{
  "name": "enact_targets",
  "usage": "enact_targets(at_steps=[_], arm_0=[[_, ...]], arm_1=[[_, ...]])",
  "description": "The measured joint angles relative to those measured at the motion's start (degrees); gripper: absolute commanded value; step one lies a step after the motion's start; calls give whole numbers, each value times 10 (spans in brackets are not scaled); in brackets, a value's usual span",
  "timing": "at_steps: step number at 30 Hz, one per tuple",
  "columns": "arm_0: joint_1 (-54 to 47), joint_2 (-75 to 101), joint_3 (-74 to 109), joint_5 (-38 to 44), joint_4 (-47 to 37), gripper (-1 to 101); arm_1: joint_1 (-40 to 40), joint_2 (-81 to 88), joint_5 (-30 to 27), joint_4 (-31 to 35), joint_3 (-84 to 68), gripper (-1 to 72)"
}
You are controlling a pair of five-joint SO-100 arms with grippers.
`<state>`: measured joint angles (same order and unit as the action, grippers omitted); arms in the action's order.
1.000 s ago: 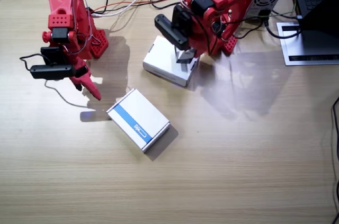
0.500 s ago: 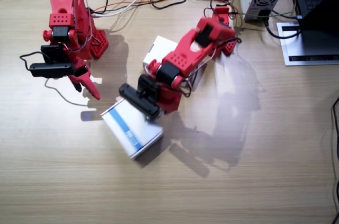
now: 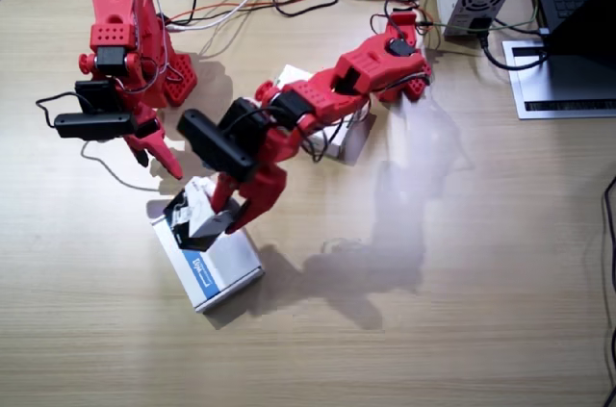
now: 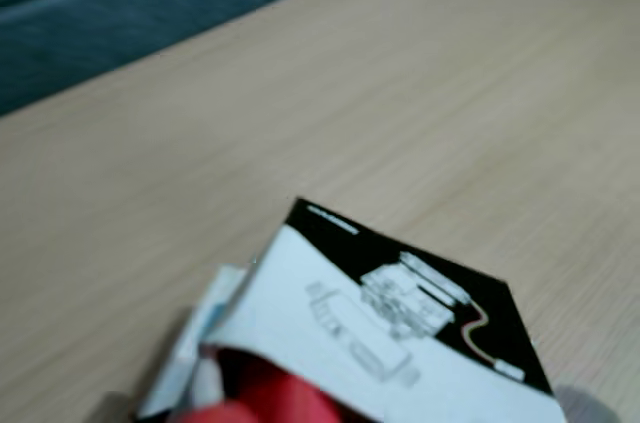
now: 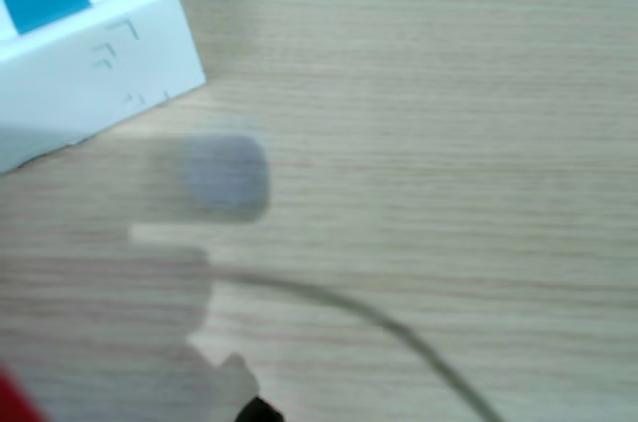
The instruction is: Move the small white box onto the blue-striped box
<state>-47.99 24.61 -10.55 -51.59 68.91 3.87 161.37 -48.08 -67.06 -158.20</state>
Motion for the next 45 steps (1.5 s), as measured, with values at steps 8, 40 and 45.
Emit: enact_targets(at_steps=[8, 40, 45], arm_0=[[13, -148, -39, 91, -24, 347], [367, 1088, 1003, -104, -21, -3], [423, 1327, 1622, -173, -180, -1]], arm_1=[[0, 44, 0, -28, -11, 710], [74, 185, 44, -98, -39, 2], [86, 185, -25, -122, -51, 11]])
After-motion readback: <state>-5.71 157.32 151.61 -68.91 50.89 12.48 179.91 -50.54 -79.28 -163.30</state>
